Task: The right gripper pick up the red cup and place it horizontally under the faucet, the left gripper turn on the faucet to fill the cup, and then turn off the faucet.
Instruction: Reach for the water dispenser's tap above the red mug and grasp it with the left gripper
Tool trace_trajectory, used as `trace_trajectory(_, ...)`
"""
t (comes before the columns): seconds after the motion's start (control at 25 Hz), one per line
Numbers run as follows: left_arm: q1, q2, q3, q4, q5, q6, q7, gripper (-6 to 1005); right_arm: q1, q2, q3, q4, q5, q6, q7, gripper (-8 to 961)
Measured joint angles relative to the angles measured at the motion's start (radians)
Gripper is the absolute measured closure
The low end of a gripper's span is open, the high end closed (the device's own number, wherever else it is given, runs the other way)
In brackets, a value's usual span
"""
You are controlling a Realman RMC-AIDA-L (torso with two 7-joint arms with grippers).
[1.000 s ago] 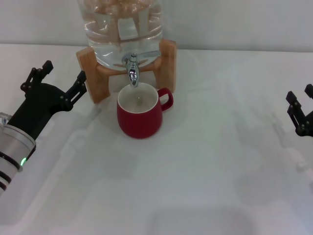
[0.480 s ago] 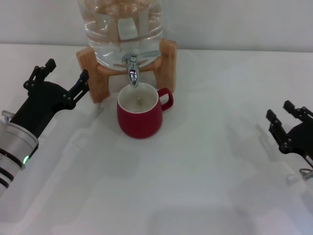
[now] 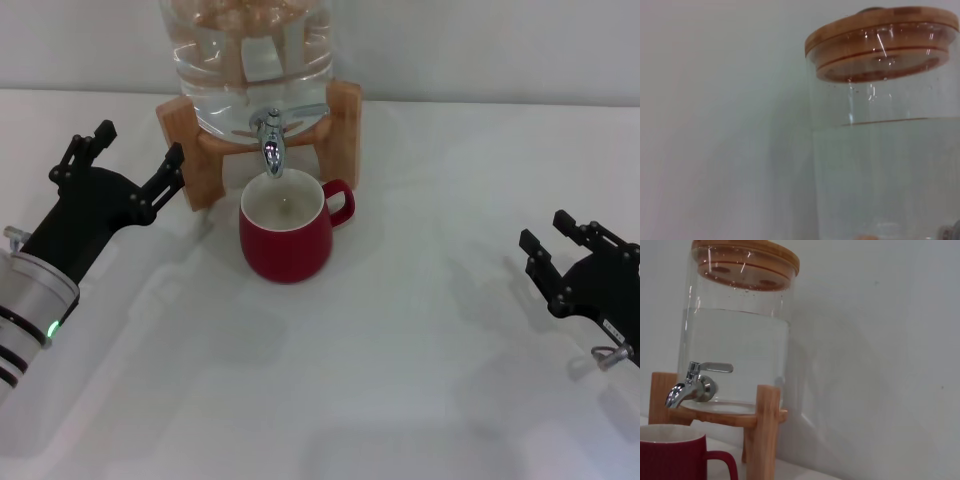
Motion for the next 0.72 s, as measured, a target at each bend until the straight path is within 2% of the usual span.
trace_trajectory(0.44, 0.023, -0.002, 0.022, 0.011, 0.000, -0.083, 0.000, 128, -0.010, 0.000, -0.004, 0.009, 0.000, -0.001, 0.001, 540)
trace_trajectory(0.72, 0.121, -0.005, 0.064, 0.132, -0.003, -0.069, -0.010, 128, -0.013, 0.000, -0.005, 0.009, 0.000, 0.004, 0.001, 540)
